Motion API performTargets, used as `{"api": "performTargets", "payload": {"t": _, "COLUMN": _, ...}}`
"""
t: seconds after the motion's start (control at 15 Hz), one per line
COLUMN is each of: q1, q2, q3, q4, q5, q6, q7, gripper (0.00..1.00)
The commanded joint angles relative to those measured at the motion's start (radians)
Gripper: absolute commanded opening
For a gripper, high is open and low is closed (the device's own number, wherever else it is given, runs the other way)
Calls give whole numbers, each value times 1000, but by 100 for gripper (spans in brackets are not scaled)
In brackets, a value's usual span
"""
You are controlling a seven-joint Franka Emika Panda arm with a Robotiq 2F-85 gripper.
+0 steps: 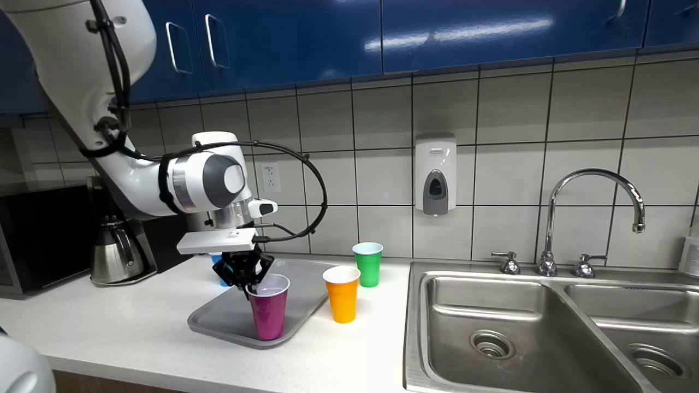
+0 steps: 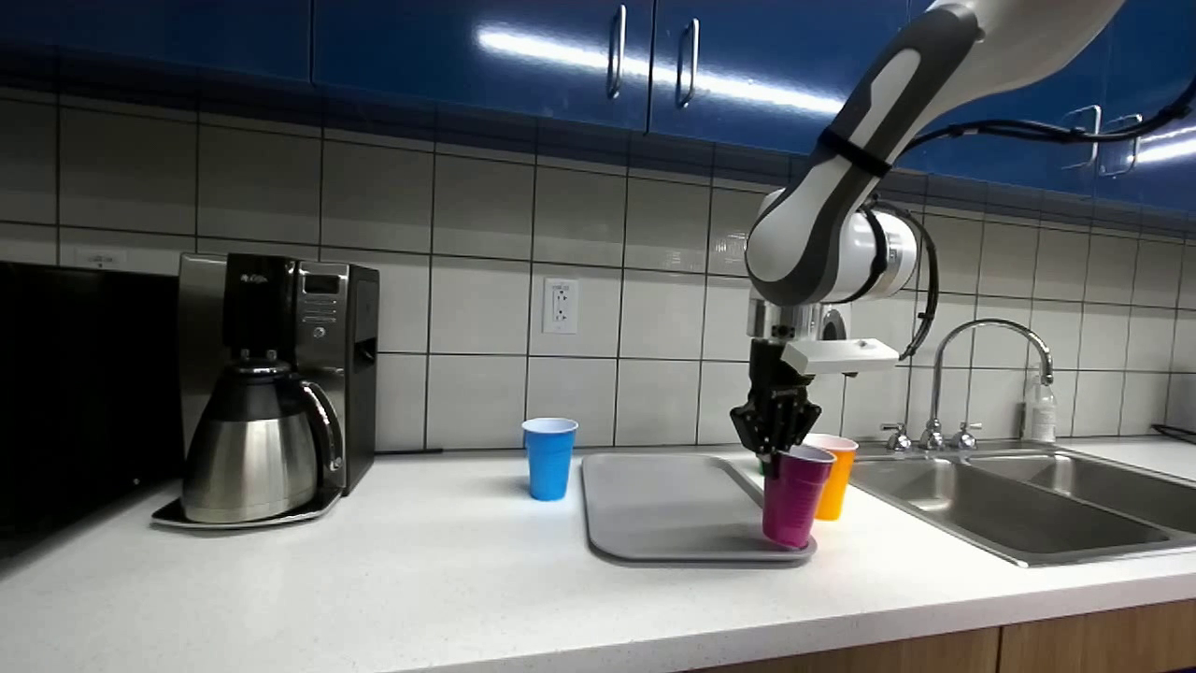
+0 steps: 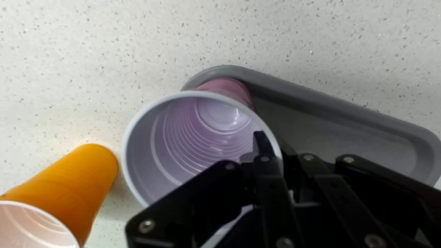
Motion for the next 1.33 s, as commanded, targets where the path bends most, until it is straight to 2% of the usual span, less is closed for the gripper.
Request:
{"api": "performTargets", "payload": {"t": 0.0, "q1": 5, "q2": 20, "q3": 10, "q4": 30, "q5": -40, "q6": -10, "q7": 52, "gripper": 1}}
{"api": "performTargets", "payload": {"t": 0.47, "q1": 14, "q2": 51, "q3": 7, "q4": 59, "q5": -60, "q6": -5, "q7": 71, "gripper": 1}}
{"api": "performTargets", "payload": {"t": 1.27, "q1": 21, "q2": 105, "q3": -4, "q4": 90, "q5": -167, "q6": 6, "q7": 150, "gripper": 1}}
